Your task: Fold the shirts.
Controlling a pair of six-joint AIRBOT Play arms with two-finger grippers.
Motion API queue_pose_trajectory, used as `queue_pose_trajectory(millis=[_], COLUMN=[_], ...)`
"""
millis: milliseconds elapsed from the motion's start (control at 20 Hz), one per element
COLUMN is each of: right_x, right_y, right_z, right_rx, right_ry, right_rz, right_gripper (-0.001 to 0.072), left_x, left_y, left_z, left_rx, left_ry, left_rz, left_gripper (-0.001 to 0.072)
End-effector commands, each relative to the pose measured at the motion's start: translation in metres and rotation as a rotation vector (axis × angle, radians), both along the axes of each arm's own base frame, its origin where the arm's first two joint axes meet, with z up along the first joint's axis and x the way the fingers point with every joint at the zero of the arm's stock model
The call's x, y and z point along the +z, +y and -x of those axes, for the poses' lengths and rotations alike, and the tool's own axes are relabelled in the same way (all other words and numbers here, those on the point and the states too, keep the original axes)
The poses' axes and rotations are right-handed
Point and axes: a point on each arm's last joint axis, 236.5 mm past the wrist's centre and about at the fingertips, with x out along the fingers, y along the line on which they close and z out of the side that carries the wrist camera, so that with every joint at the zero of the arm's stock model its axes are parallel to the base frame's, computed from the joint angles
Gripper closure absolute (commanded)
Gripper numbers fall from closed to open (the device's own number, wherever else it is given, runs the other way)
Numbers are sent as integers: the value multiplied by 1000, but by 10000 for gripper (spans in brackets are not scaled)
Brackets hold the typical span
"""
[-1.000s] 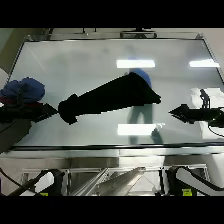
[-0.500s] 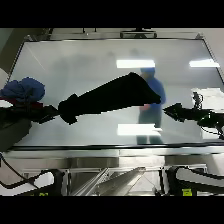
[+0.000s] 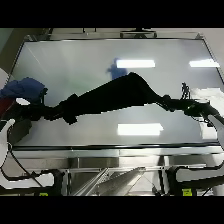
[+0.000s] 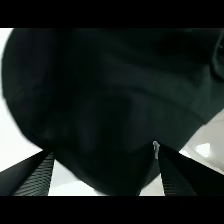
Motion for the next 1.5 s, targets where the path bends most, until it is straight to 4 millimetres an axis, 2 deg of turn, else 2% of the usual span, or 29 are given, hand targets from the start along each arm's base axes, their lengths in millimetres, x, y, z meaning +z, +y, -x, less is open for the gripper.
queue_pose_trajectory(millis=[0,100,200,250,600,650,800,850,900,950,1000,1100,1150,1250,1450], right_x=[-2,-4,-4,-3,8,8,5,3,1,-1,-2,3,11,37,118], right_y=[14,16,17,17,16,16,15,15,15,15,16,17,19,26,22], right_z=[-20,-26,-30,-32,-45,-45,-45,-45,-45,-45,-46,-47,-49,-53,-64], right_rx=[9,-6,-32,-42,-104,-104,-110,-111,-111,-114,-121,-120,-107,-51,10], right_ry=[-26,-27,-22,-23,-46,-46,-40,-37,-32,-27,-24,-31,-46,-96,-275], right_rz=[22,19,-13,-25,-70,-71,-68,-68,-69,-74,-83,-95,-114,-149,-148], right_gripper=[383,383,383,383,404,491,508,534,638,649,694,691,692,692,692], left_x=[-6,-6,-6,-6,-6,-6,-6,-6,-6,-6,-6,-4,3,31,110], left_y=[-12,-15,-15,-15,-16,-16,-16,-16,-16,-16,-16,-17,-19,-25,-28], left_z=[-11,-11,-11,-11,-11,-10,-10,-10,-10,-10,-10,-11,-15,-26,-46], left_rx=[-21,-30,-30,-31,-29,-29,-29,-29,-29,-29,-29,-26,-23,-50,-144], left_ry=[-38,-40,-40,-40,-39,-39,-39,-38,-38,-39,-38,-39,-43,-67,-193], left_rz=[-34,-36,-35,-36,-33,-33,-33,-33,-33,-33,-33,-23,-1,47,56], left_gripper=[118,249,583,693,686,686,685,686,686,686,686,686,686,686,686])
